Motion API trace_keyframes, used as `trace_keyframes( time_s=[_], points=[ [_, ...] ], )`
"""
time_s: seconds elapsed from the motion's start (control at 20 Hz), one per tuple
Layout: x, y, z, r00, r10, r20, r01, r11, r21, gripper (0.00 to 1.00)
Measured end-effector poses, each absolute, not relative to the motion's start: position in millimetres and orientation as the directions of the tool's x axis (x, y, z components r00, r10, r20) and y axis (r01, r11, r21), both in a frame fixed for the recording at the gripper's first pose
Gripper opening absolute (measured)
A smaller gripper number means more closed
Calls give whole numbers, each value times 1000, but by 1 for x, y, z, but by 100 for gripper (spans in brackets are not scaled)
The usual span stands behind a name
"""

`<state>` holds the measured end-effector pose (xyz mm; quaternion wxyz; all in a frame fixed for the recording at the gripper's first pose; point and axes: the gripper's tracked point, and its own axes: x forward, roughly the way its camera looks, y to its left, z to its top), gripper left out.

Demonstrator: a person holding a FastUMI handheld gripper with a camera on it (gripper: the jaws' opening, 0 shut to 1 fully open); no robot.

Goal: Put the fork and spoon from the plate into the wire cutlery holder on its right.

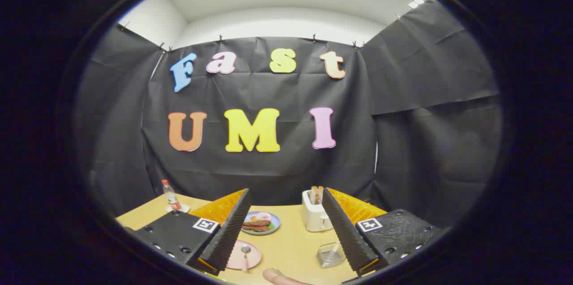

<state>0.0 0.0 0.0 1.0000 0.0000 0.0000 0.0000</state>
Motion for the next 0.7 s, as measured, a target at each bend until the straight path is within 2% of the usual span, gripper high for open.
trace_keyframes(
  time_s=[0.45,0.7],
  points=[
    [-33,102,32,994,106,-28,-107,994,-18,95],
    [-36,120,37,992,122,-26,-124,991,-60,95]
  ],
)
